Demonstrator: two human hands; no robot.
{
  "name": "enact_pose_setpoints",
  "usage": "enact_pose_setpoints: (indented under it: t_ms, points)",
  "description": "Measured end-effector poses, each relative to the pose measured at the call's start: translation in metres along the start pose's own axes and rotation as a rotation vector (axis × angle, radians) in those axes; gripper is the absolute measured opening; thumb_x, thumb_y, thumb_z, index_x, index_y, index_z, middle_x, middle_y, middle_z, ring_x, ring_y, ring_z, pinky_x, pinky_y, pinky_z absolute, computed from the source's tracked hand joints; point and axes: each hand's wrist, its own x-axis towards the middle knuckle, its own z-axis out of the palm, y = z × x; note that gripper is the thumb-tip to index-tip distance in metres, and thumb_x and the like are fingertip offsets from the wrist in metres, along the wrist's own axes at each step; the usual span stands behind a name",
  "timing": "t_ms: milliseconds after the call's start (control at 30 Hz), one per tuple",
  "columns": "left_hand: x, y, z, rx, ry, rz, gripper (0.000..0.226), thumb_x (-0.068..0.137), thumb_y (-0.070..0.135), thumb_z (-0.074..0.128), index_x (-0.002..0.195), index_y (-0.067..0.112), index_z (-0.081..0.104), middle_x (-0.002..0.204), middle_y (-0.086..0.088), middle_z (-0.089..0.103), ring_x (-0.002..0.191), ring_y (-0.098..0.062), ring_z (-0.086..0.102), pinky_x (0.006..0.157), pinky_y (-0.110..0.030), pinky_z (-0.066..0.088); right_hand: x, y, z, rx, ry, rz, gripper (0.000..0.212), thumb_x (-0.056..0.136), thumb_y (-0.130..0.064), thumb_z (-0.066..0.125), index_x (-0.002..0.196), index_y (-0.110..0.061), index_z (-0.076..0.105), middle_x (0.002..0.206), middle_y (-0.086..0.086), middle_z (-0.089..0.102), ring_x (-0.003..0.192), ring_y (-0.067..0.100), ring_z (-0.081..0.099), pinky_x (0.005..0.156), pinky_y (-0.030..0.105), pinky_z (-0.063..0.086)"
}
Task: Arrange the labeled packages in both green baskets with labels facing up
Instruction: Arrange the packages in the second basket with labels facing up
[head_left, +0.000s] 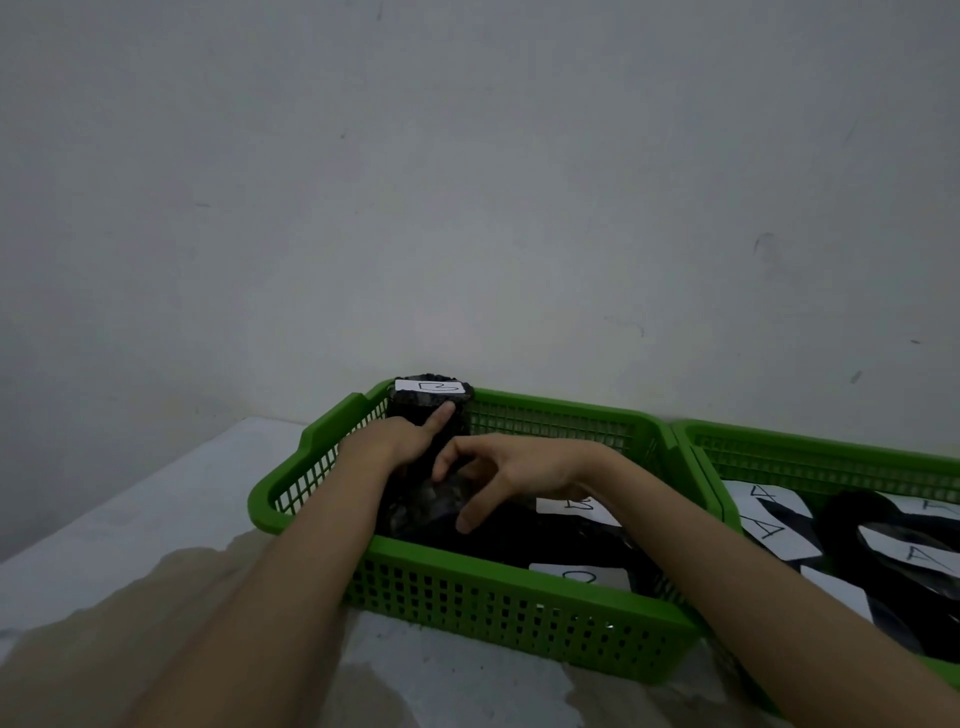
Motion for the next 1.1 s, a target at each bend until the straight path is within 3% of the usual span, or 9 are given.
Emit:
enact_pose_setpoints:
  t_ms: [133,300,400,500,633,733,833,933,1100]
  points:
    - [-0.006,0.001,-0.005,0.016,0.073,0.056,0.078,0.088,0.066,0.023,0.125,0.007,0.058,0.133,-0.019,0.057,0.121,-0.032,0.054,0.102,-0.037,0.042,-0.004,-0.007,-0.006,0.192,0.176,-0.14,0.044,0.076,0.018,0.057,0.105,-0.014,0.057,0.107,0.003,0.061,0.088,0.012,0.06,0.082,0.022,0.051]
    - [-0.018,0.012,-0.02,-0.517,0.358,0.025,0.094,0.082,0.073,0.005,0.099,0.003,0.066,0.105,-0.021,0.062,0.101,-0.032,0.058,0.081,-0.035,0.037,-0.007,-0.01,-0.013,0.371,0.432,-0.293,0.037,0.069,0.02,0.062,0.073,-0.017,0.062,0.074,0.003,0.061,0.07,0.015,0.058,0.056,0.014,0.052]
    - [-0.027,0.018,-0.026,-0.994,0.2,0.163,0.078,0.085,0.071,0.014,0.084,0.009,0.063,0.086,-0.013,0.062,0.074,-0.024,0.056,0.068,-0.031,0.041,-0.006,-0.009,-0.024,0.458,0.644,-0.425,0.045,0.063,0.025,0.063,0.075,-0.019,0.06,0.086,-0.001,0.061,0.08,0.012,0.057,0.059,0.017,0.053]
    - [-0.034,0.023,-0.023,-1.145,-0.094,0.36,0.043,0.092,0.056,0.032,0.087,0.022,0.058,0.082,-0.003,0.061,0.076,-0.016,0.06,0.065,-0.028,0.048,-0.011,-0.01,-0.033,0.458,0.676,-0.51,0.052,0.061,0.026,0.059,0.086,-0.019,0.061,0.108,-0.005,0.06,0.096,0.003,0.056,0.068,0.011,0.053]
    - [-0.034,0.025,-0.019,-1.138,-0.16,0.466,0.015,0.093,0.033,0.05,0.099,0.022,0.058,0.103,-0.003,0.063,0.086,-0.014,0.062,0.07,-0.026,0.053,-0.017,-0.012,-0.033,0.599,0.67,-0.501,0.046,0.061,-0.005,0.051,0.104,-0.016,0.06,0.12,-0.004,0.061,0.104,0.008,0.055,0.08,0.017,0.049]
    - [-0.03,0.024,-0.018,-1.169,-0.047,0.586,0.054,0.078,0.003,0.069,0.124,0.018,0.047,0.11,0.001,0.058,0.089,-0.011,0.06,0.081,-0.022,0.051,-0.014,-0.008,-0.038,0.799,0.883,-0.321,0.031,0.083,-0.031,0.054,0.112,-0.019,0.054,0.123,0.002,0.058,0.107,0.017,0.051,0.088,0.031,0.042]
    - [-0.027,0.023,-0.018,-1.101,-0.008,0.67,0.082,0.07,-0.02,0.064,0.139,0.015,0.035,0.111,0.013,0.051,0.104,-0.014,0.053,0.084,-0.018,0.048,-0.007,-0.005,-0.033,0.757,0.805,-0.056,0.037,0.094,-0.046,0.034,0.106,-0.019,0.057,0.1,0.003,0.063,0.091,0.02,0.056,0.078,0.034,0.044]
    - [-0.027,0.022,-0.021,-1.076,-0.078,0.728,0.089,0.062,-0.022,0.064,0.136,0.019,0.037,0.118,0.009,0.049,0.109,-0.013,0.05,0.075,-0.011,0.051,-0.006,-0.003,-0.027,0.767,0.704,-0.024,0.032,0.097,-0.037,0.034,0.092,-0.019,0.06,0.086,0.001,0.064,0.074,0.017,0.057,0.062,0.03,0.044]
    - [-0.029,0.021,-0.028,-1.398,0.028,0.595,0.035,0.068,0.006,0.045,0.098,0.014,0.06,0.083,0.008,0.069,0.079,-0.011,0.056,0.062,-0.021,0.042,-0.007,-0.005,-0.028,0.707,0.697,-0.1,0.016,0.093,-0.025,0.048,0.099,-0.014,0.058,0.085,0.002,0.061,0.073,0.017,0.057,0.064,0.03,0.046]
